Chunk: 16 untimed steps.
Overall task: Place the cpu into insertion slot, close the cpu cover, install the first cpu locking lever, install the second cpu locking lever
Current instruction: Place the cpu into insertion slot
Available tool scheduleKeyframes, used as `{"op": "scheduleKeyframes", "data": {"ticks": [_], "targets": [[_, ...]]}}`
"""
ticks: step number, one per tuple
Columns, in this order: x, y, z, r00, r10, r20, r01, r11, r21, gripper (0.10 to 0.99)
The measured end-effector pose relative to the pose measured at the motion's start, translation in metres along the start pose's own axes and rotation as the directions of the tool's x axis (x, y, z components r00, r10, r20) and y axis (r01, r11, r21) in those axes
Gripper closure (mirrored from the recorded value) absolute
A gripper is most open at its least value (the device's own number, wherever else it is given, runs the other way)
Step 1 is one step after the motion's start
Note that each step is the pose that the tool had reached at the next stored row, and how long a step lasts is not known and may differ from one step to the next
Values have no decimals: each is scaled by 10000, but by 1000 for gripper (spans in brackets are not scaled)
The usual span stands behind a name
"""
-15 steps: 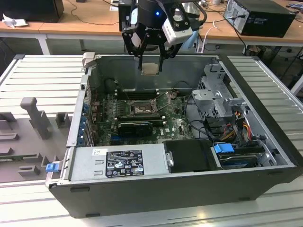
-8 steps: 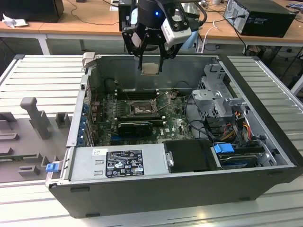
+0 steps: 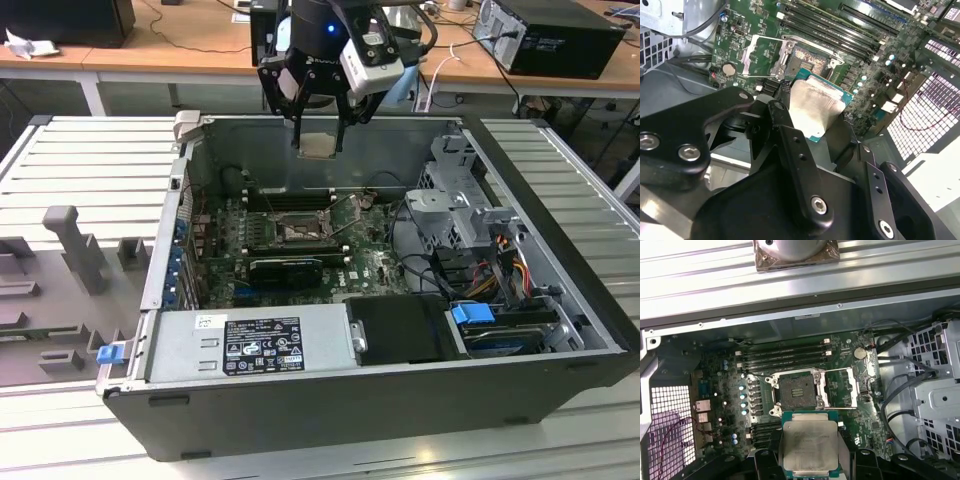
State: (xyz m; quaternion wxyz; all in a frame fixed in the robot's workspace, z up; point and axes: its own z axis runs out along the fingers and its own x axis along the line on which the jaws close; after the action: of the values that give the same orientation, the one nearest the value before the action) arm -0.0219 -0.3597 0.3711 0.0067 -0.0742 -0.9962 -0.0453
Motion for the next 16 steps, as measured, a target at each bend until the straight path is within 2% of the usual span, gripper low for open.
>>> {"op": "scheduleKeyframes", "data": {"ticks": [16], "targets": [[0,0,0,9991,434,39,-434,9991,-7,557]]}}
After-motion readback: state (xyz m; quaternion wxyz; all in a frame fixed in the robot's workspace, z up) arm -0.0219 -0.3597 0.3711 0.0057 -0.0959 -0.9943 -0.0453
